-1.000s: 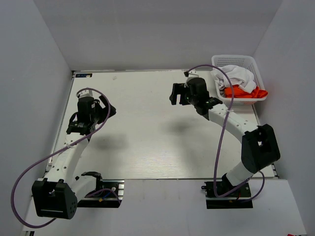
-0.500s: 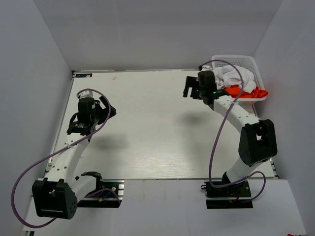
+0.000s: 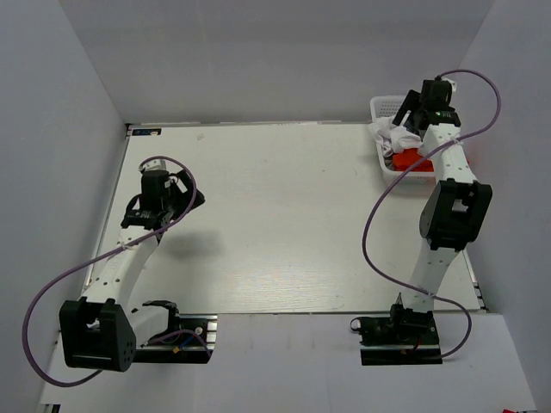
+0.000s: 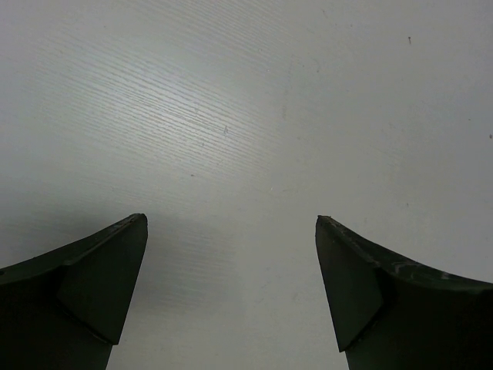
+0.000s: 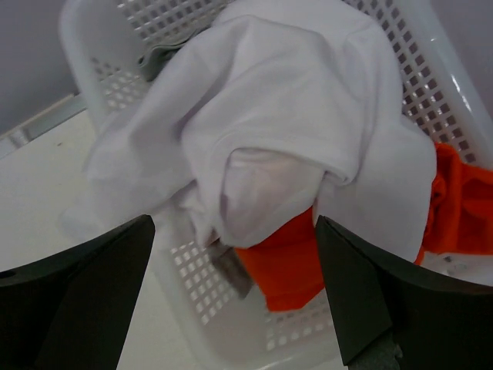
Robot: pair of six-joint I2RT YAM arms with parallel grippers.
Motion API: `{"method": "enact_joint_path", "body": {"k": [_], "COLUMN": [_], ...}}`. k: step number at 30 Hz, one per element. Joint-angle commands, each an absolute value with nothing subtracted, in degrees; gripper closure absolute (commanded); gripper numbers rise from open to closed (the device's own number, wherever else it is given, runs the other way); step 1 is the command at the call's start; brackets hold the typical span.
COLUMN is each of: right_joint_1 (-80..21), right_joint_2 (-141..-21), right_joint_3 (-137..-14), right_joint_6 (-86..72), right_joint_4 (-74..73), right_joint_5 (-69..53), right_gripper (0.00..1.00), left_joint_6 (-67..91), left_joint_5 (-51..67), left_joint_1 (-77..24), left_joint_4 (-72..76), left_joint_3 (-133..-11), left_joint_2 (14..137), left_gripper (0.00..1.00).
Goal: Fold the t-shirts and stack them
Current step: Grab crumpled tshirt from bin with the right arm
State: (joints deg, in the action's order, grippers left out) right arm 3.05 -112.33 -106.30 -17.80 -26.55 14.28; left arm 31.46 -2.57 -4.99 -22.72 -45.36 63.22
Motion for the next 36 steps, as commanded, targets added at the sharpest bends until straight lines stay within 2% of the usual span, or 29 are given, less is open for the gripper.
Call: {"method": "enact_joint_path", "body": {"k": [1,5,16,20,23,26,27,29,30,31,33,36], "right_joint_1": [5.3,8.3,14.5,15.5,15.9,16.0,16.1,15.9,15.9,15.9,16.0,15.8], "right_joint_2": [-116.6,-120.5,-124.9,-126.5,-127.5,-128.1,-128.1,-127.7,-127.5,-127.0,-125.6,-123.8], "right_joint_3": [-111.7,-114.8,-113.4,-112.9,-112.9,-112.4,-112.1,-111.3,-111.1,-110.8,-110.0,-110.4], "right_joint_6": [-14.3,-13.8,-14.5,-14.7,-14.3,-13.6,-13.5,-13.3,-13.3,-13.4,-13.8,-12.8], "right_joint_4": [-28.6,-27.2,-24.0,-23.8,-23.7,-22.6,-21.5,-21.0,-19.8,-19.4,-17.8,-16.9], "right_joint_5": [15.6,16.2,12.7,6.3,0.8,-5.4,-6.3,-6.9,-6.6,-6.5,-6.2,-6.1], "right_gripper": [0.09,0.09,0.09,0.11,0.16,0.29,0.46,0.65,0.84,0.91,1.00,1.00], "left_joint_6": [30.9,30.9,30.9,30.9,30.9,30.9,30.9,30.9,30.9,30.9,30.9,30.9], "left_joint_5": [-3.3,-3.8,-3.8,-3.3,-3.3,-3.3,-3.3,-3.3,-3.3,-3.3,-3.3,-2.6], "left_joint_1": [-4.7,-4.7,-4.7,-4.7,-4.7,-4.7,-4.7,-4.7,-4.7,-4.7,-4.7,-4.7], "left_joint_4": [-23.2,-23.2,-23.7,-23.7,-23.7,-24.3,-24.3,-24.3,-24.3,-24.3,-24.3,-24.3], "left_joint_3": [-46.3,-47.5,-49.2,-49.7,-50.3,-50.8,-50.8,-50.8,-51.4,-51.4,-51.4,-51.9], "left_joint_2": [64.1,65.3,70.8,72.5,73.7,75.0,75.0,75.7,76.2,76.2,76.7,77.3], "left_gripper": [0.00,0.00,0.00,0.00,0.00,0.00,0.00,0.00,0.00,0.00,0.00,0.00]}}
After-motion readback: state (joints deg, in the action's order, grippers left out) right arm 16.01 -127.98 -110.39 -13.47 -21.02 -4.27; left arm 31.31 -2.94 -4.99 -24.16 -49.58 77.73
